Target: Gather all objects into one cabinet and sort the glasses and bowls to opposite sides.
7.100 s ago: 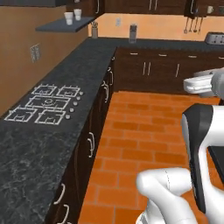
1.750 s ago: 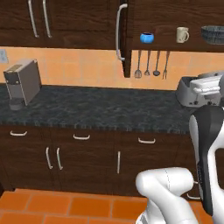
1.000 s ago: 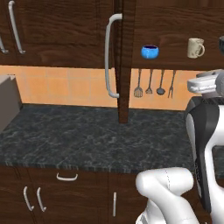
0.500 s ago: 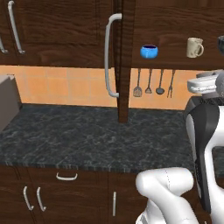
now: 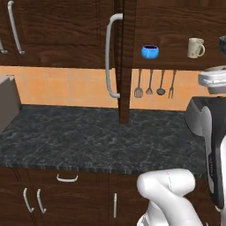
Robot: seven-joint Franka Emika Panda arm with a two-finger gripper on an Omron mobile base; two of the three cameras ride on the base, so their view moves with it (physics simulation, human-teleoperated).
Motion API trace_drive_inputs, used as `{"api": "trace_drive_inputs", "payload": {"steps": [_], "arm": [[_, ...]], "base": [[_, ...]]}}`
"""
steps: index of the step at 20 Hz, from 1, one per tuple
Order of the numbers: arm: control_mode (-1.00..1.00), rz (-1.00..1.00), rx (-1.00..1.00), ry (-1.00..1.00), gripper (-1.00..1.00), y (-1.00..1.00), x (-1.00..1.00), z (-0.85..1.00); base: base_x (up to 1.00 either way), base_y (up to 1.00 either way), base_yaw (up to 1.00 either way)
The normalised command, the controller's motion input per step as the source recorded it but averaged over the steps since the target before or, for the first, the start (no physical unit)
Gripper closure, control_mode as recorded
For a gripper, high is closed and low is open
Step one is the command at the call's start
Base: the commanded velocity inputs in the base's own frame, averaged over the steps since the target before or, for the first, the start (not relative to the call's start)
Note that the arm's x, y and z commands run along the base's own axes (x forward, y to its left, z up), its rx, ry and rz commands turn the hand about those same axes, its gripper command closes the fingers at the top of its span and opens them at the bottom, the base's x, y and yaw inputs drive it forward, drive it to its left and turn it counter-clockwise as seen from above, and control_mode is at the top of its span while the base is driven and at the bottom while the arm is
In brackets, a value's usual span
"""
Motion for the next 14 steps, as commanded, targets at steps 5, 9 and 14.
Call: {"api": "trace_drive_inputs", "payload": {"steps": [5,9,14], "arm": [[-1.0,0.12,0.22,0.0,1.0,-0.24,0.42,0.4],[-1.0,0.09,0.09,0.03,1.0,-0.06,0.72,0.02],[-1.0,-0.01,-0.1,-0.29,1.0,0.06,0.45,-0.26]], "base": [[0.0,0.0,0.0],[0.0,0.0,0.0],[0.0,0.0,0.0]]}}
